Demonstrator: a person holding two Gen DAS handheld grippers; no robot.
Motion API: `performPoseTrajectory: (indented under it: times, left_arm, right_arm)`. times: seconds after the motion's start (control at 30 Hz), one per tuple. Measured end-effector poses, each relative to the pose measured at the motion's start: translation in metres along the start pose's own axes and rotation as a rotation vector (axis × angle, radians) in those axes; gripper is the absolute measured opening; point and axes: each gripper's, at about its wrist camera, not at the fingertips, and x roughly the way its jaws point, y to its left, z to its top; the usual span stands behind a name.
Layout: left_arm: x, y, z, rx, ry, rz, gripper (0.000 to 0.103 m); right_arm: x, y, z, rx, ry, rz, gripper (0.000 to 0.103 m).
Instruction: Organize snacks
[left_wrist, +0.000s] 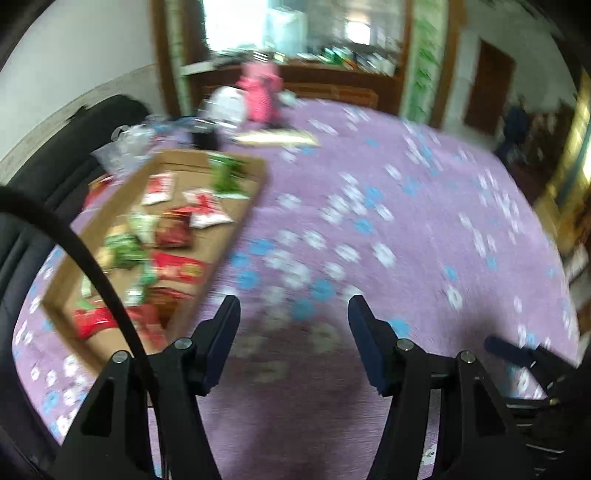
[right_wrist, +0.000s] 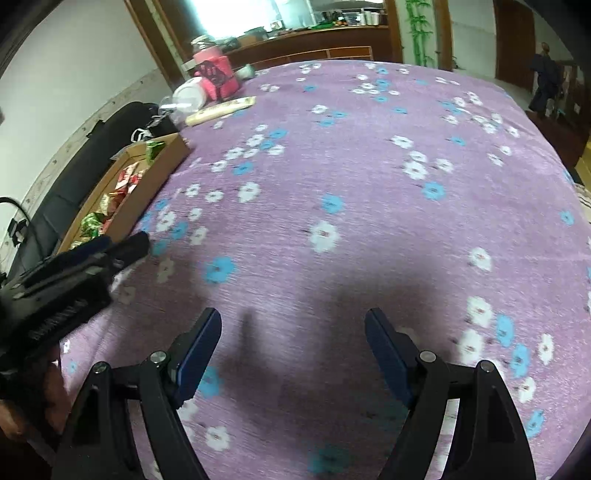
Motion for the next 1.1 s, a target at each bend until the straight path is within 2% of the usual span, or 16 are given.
performPoseTrajectory:
  times: [0.1,0.23,0.37,0.43,0.5,0.53,0.63,0.93,1.03,1.1]
  left_arm:
    - [-0.017,0.036,0.008,-0.062,-0.045,0.047,0.062]
    - [-0.025,0.074,0.012,-0.084,-0.056,0.148,0.062]
    - [-0.029,0.109,0.008,-0.115,-0.036,0.171,0.062]
    - [-0.035,0.123,0.005,-0.134,-0.053,0.204,0.065]
    - [-0.037,0.131,0.005,-0.144,-0.055,0.223,0.074]
    - [-0.039,0.137,0.004,-0.154,-0.057,0.242,0.075]
    - [-0.040,0.151,0.002,-0.189,-0.051,0.253,0.080]
    - [-0.033,0.164,-0.001,-0.194,-0.018,0.245,0.080]
    - [-0.030,0.171,-0.001,-0.231,0.009,0.223,0.084]
    - [-0.029,0.176,-0.002,-0.264,0.026,0.230,0.093]
  right_arm:
    - [0.004,0.030,0.010,-0.055,-0.004,0.044,0.080]
    - [0.011,0.076,0.019,-0.139,-0.009,0.102,0.080]
    - [0.018,0.118,0.020,-0.226,0.008,0.147,0.080]
    - [0.020,0.132,0.019,-0.257,0.016,0.161,0.080]
    - [0.022,0.143,0.018,-0.281,0.022,0.166,0.080]
    - [0.022,0.147,0.019,-0.287,0.025,0.167,0.080]
    - [0.022,0.157,0.019,-0.307,0.027,0.169,0.080]
    - [0.027,0.176,0.019,-0.326,0.038,0.169,0.080]
    - [0.029,0.178,0.020,-0.328,0.044,0.164,0.080]
    - [0.029,0.179,0.020,-0.329,0.045,0.164,0.080]
